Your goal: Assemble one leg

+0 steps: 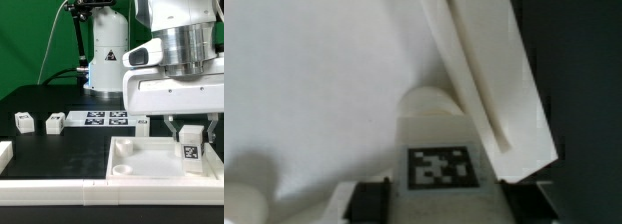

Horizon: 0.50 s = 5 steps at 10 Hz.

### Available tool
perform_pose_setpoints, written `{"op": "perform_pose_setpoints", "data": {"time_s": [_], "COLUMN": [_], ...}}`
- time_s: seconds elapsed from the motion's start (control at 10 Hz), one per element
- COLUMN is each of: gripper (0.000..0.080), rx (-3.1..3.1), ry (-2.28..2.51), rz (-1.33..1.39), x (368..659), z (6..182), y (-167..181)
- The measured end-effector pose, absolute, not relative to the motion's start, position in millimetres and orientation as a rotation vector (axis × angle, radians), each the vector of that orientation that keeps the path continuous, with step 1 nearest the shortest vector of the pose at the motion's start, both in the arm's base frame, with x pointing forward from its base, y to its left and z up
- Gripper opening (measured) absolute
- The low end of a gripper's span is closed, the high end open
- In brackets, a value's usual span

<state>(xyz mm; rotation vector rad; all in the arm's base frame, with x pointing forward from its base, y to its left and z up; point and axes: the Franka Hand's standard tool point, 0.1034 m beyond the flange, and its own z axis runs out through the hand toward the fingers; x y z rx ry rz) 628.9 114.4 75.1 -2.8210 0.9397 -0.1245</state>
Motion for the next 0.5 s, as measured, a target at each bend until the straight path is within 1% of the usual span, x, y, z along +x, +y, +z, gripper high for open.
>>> {"op": "perform_pose_setpoints", "data": {"time_s": [0.2,0.5], "gripper": [0.0290,0.0290], "rx": [-2.684,-2.596], "ry": [1.291,1.443], "rz": [-0.099,-0.084], "x": [628.0,628.4], "z": [74.1,74.3], "y": [119.6,120.1]}}
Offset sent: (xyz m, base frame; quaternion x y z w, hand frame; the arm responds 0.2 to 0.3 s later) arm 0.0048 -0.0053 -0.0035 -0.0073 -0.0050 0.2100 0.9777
